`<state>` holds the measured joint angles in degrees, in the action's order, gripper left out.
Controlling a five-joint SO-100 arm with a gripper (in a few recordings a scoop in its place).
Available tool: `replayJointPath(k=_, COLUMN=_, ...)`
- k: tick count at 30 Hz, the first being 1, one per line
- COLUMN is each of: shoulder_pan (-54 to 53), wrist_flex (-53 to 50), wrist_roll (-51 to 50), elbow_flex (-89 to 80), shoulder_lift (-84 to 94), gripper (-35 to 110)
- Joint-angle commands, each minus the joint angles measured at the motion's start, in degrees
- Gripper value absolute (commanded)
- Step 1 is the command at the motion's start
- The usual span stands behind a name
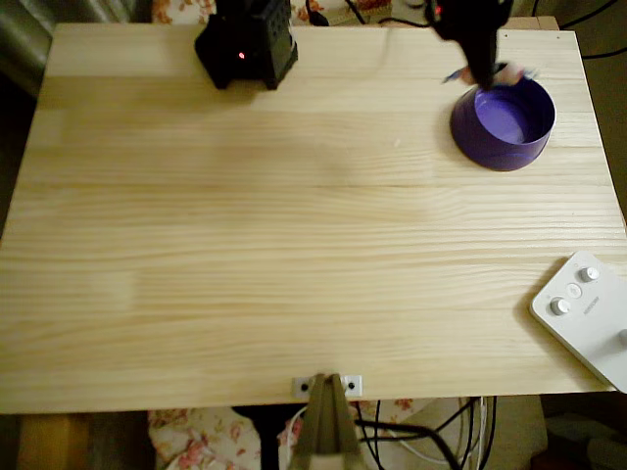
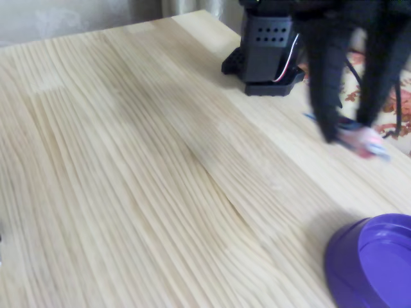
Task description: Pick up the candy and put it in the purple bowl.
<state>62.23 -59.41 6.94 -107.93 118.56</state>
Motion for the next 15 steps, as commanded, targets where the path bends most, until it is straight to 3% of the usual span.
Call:
replayJointPath(k=1, shoulder_pan=3.9, wrist_flex=6.5, wrist_roll=-0.1, elbow_flex=-0.2, shoulder_lift=3.1, gripper=0)
replayJointPath(k=15, shoulder_pan=8.2, wrist_flex=20.0, wrist_roll=-6.2, elbow_flex=10.0, shoulder_lift=-17.5, gripper=2)
